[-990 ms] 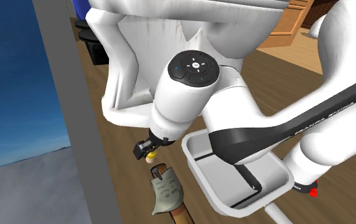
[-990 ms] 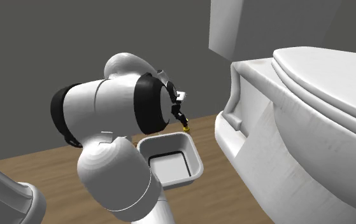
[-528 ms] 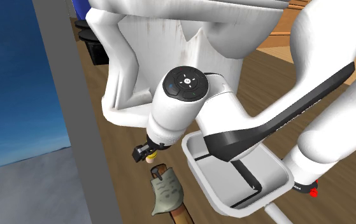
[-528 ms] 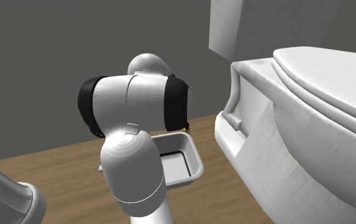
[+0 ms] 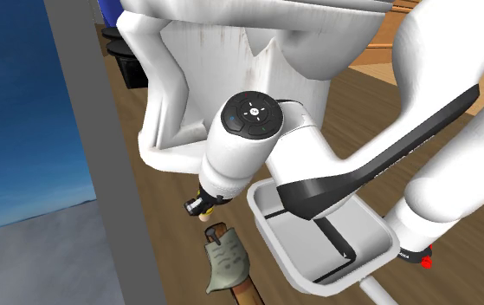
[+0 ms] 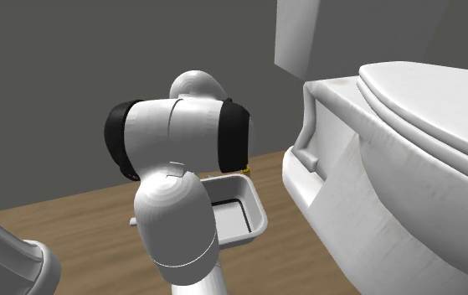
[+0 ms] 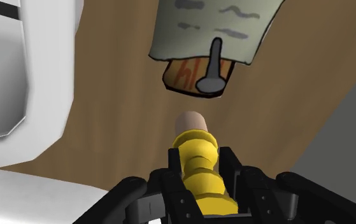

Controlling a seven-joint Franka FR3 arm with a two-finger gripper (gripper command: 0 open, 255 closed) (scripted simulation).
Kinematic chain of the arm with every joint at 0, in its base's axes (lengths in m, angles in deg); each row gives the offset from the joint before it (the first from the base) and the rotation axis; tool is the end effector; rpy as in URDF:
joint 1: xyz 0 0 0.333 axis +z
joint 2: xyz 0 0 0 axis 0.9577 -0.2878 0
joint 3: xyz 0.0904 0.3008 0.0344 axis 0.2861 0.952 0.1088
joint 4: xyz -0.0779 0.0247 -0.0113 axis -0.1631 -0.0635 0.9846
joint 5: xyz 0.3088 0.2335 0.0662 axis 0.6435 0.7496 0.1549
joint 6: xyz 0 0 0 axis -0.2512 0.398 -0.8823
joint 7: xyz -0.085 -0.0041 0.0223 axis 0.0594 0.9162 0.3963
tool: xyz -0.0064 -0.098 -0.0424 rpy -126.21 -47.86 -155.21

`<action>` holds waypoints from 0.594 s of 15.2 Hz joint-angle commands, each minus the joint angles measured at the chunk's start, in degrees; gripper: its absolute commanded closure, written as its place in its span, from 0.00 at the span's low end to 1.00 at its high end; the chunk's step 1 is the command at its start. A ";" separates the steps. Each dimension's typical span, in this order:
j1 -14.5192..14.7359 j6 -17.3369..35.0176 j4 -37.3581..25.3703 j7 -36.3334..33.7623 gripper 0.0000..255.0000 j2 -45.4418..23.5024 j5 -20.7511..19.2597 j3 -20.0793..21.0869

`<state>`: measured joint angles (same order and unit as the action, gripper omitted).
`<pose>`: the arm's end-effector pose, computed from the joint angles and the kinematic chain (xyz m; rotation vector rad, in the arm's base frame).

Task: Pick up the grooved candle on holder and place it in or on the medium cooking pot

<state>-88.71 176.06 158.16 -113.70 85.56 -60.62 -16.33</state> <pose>0.3279 0.3905 0.3459 2.9765 -0.1131 0.5597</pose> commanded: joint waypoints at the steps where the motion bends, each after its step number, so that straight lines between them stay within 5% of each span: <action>1: 0.00 0.00 0.00 0.00 1.00 0.00 0.00 0.00; 9: 0.19 -0.15 -0.09 1.55 1.00 1.29 1.96 -0.23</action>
<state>-88.62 176.05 158.20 -113.03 86.18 -59.76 -16.44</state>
